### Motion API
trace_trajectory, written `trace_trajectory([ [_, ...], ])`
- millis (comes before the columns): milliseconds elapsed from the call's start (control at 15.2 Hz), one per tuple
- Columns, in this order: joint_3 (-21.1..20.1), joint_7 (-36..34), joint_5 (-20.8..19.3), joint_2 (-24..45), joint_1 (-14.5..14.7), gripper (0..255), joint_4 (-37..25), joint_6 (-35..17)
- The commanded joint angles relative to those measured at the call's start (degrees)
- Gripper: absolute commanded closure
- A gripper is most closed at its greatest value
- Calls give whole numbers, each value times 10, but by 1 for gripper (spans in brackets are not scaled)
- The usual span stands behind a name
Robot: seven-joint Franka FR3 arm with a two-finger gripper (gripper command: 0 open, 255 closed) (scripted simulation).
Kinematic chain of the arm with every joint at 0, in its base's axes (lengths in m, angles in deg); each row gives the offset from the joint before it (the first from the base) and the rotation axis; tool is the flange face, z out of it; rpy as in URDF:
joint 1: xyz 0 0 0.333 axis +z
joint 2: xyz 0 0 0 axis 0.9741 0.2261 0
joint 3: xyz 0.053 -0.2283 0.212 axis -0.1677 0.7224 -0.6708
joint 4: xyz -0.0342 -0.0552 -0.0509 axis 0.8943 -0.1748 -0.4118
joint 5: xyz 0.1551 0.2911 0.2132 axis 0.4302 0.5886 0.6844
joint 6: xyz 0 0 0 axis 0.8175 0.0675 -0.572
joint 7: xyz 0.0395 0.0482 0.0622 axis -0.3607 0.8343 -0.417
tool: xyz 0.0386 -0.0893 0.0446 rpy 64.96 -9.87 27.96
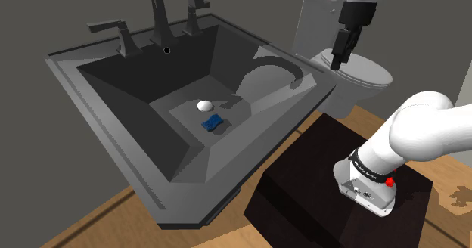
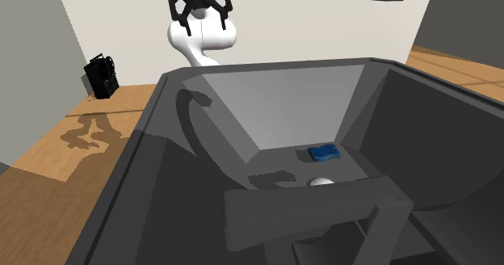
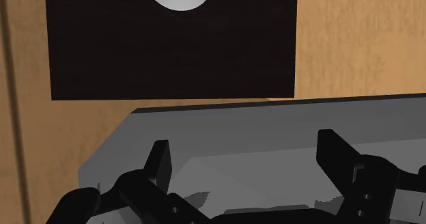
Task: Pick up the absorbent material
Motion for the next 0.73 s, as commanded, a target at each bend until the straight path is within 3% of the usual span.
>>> trace_trajectory([
  [0, 0, 0, 0, 0, 0, 0, 0, 0],
  [660, -160, -251, 123, 39, 3, 0, 55, -150],
])
